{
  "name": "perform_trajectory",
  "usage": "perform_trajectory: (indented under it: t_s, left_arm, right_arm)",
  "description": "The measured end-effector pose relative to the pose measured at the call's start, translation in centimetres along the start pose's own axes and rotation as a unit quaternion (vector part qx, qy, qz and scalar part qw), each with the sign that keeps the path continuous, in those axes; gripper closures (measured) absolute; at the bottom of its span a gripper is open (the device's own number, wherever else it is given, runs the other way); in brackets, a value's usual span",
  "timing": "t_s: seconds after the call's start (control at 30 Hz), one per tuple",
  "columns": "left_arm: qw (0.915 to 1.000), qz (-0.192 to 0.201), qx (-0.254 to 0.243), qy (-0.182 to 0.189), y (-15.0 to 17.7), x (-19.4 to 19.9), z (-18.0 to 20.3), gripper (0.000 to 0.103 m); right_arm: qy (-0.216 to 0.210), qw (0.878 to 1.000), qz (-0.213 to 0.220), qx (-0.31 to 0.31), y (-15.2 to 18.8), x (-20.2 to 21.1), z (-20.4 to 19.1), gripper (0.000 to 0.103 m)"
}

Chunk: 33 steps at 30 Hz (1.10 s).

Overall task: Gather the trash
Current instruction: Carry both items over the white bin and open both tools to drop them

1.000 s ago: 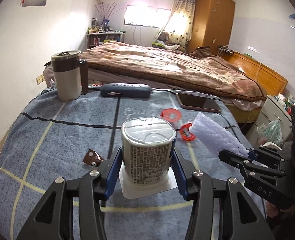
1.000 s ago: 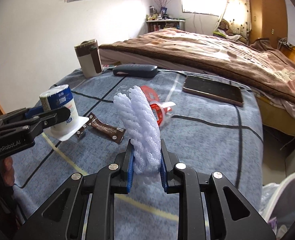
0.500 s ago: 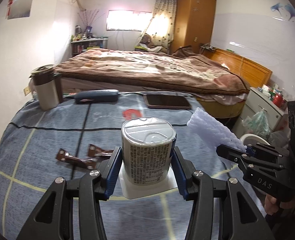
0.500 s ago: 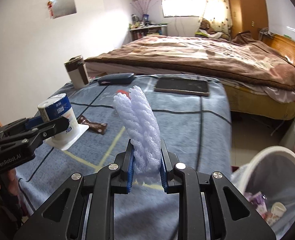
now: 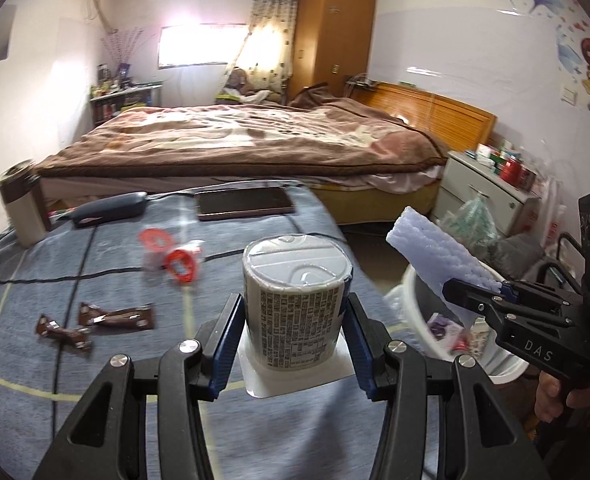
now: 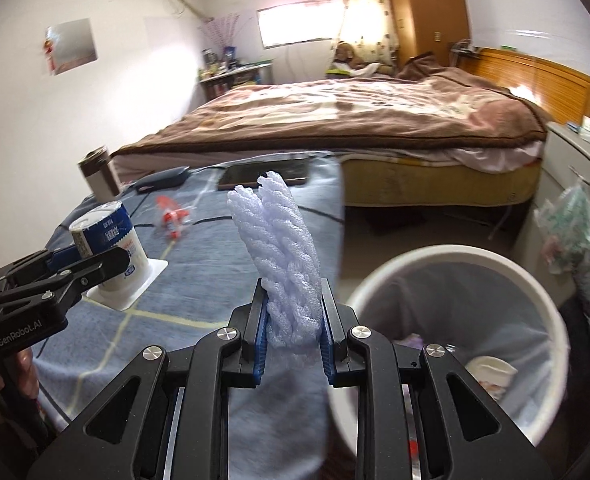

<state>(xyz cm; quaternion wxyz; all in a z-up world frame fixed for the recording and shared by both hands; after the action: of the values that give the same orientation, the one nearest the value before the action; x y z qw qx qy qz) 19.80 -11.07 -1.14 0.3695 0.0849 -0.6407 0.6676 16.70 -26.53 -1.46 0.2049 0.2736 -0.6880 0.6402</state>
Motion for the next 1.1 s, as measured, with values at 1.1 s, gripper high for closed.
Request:
perform_trajectory:
  t_s: [1.1]
  left_arm:
    - [0.9874, -0.072, -0.105, 0.094, 3.4, -6.9, 17.6, 0.051]
  right_arm:
    - [0.17, 0.979, -0.074, -0.089, 6.9, 2.1, 13.4, 0.078]
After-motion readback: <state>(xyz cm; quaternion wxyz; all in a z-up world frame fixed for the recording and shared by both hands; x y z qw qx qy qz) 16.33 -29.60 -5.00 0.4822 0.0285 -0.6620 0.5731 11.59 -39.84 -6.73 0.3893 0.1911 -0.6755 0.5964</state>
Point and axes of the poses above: each gripper's, at about its wrist camera, not at the fingertips, and x roughly against the way its jaws point, z to its right, y to its underside, the point moved 8 cm from there along -x, roughly the way its jaws point, and after that the axes turned 4 degrees about x, right-handed, at the moved point
